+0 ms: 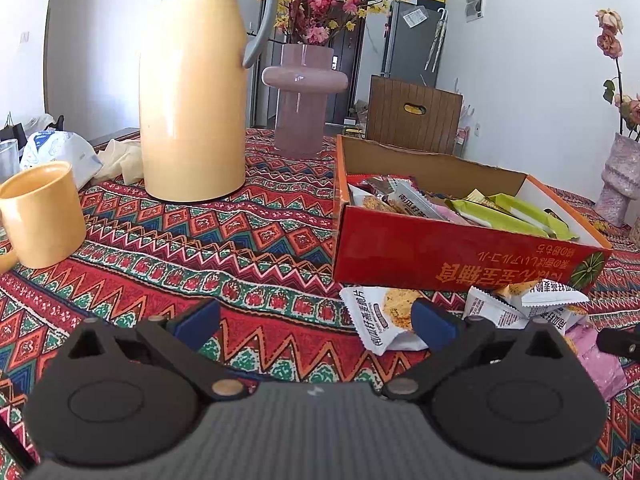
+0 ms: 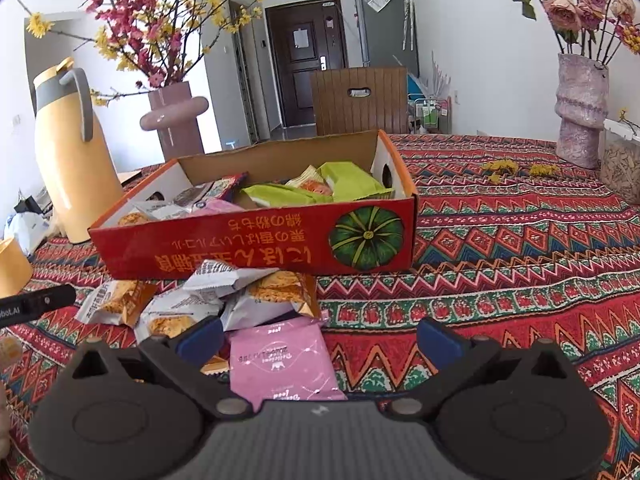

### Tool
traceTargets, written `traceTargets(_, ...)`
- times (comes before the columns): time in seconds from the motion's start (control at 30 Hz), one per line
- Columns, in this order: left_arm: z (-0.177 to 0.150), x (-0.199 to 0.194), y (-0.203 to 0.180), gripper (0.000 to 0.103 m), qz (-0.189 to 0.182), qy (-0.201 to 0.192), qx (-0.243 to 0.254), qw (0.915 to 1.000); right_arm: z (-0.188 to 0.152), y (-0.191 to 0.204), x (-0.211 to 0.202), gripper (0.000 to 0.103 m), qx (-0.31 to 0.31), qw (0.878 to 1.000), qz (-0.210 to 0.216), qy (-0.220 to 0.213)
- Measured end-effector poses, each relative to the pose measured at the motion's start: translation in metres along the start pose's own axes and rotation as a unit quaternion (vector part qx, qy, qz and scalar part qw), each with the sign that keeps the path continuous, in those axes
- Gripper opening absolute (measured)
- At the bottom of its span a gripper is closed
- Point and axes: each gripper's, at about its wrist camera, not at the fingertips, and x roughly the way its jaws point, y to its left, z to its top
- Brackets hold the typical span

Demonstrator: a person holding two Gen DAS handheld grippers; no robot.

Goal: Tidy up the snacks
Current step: 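Grasp a pink snack packet with the right gripper and lift it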

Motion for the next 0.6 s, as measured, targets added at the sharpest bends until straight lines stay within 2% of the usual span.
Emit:
traceTargets(0.27,-0.001,0.000,0.001,0.103,-0.001,0.000,-0.003,1.0000,-0.010,0.007,0.026,0.103,-0.028,0.998,-0.010,0.051)
traceTargets(0.37,0.000,0.000,0.001,0.103,-0.001,0.001,-0.004,1.0000,-0.012,0.012,0.030,0.103,-0.049,0.997,-0.025,0.053)
traceTargets(0.6,-0.001,0.000,0.001,0.103,0.001,0.001,-0.007,1.0000,-0.010,0.013,0.033,0.103,-0.052,0.997,-0.026,0.056)
